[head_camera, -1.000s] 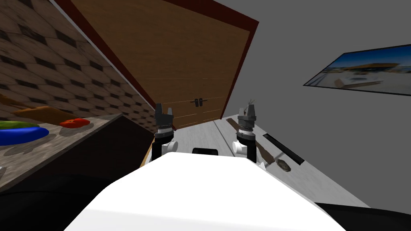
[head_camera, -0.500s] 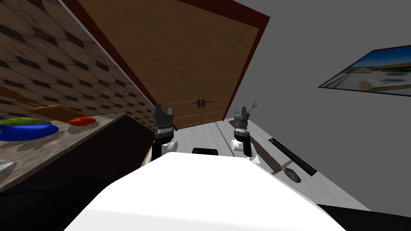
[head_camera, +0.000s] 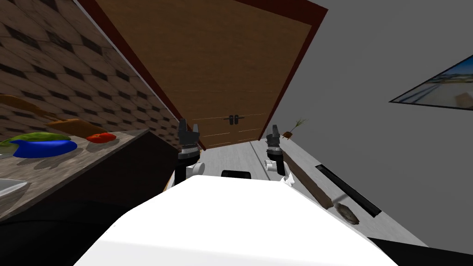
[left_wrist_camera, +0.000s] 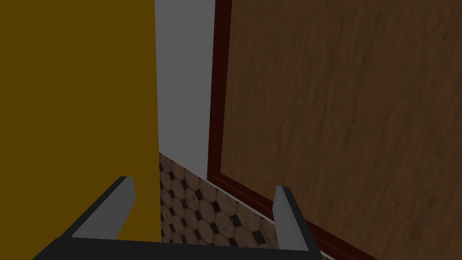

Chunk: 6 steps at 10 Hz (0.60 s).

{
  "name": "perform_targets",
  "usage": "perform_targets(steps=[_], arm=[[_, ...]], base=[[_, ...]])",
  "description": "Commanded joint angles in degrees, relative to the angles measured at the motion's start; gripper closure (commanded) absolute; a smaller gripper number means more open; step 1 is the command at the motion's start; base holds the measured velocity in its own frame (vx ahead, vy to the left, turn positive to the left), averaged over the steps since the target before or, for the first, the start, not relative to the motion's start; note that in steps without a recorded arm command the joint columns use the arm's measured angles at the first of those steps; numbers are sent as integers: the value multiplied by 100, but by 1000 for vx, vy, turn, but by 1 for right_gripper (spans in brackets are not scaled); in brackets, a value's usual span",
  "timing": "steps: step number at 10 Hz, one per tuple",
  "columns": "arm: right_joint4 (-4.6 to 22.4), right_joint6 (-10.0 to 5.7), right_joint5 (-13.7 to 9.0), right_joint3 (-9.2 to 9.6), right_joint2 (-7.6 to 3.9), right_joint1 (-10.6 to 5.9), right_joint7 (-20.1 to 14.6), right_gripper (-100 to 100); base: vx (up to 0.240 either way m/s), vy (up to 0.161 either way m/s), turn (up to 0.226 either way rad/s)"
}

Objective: Pull the door open

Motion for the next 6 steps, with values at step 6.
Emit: perform_targets(steps=[6], arm=[[933, 155, -62, -104, -136, -471, -258, -100]], base=[[67, 17, 82]])
